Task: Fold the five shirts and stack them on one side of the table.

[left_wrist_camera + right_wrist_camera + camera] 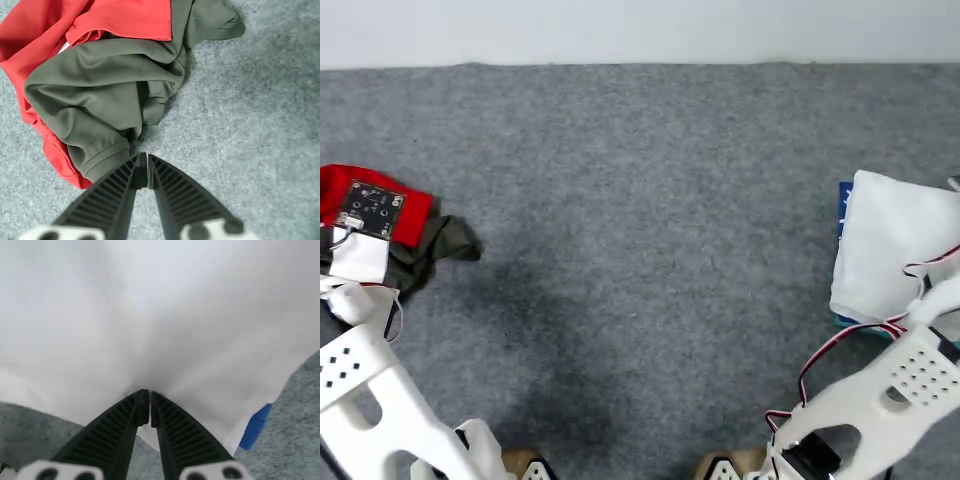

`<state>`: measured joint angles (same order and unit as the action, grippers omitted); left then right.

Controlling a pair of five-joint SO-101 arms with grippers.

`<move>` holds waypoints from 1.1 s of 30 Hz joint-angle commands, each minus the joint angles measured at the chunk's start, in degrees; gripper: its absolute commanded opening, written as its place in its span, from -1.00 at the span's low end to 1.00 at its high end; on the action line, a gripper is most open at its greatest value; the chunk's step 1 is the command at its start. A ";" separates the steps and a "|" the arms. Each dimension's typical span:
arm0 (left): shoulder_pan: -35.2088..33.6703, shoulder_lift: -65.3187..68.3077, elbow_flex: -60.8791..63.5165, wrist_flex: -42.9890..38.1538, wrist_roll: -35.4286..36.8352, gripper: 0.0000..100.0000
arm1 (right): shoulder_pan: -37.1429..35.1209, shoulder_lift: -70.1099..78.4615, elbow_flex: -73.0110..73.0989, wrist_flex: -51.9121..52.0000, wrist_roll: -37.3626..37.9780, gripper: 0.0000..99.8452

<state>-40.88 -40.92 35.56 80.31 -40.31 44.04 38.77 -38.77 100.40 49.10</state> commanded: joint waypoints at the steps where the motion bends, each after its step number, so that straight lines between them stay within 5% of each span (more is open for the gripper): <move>1: 0.35 -1.49 -1.54 0.53 0.00 -0.97 | 1.10 -2.95 -3.34 2.33 1.76 -0.98; 12: 0.35 -1.49 -1.54 0.53 0.00 -0.97 | -7.34 -18.07 -2.99 2.33 -0.09 -0.98; 21: 0.26 -1.58 -1.54 1.05 0.09 -0.97 | -18.95 -14.20 3.08 2.33 -6.07 -0.98; 33: 0.18 -1.58 -1.54 4.31 3.69 -0.97 | -18.86 -18.15 3.87 2.51 -6.42 -0.98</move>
<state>-40.88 -40.92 35.56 84.09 -39.69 25.76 28.04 -34.55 100.48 43.47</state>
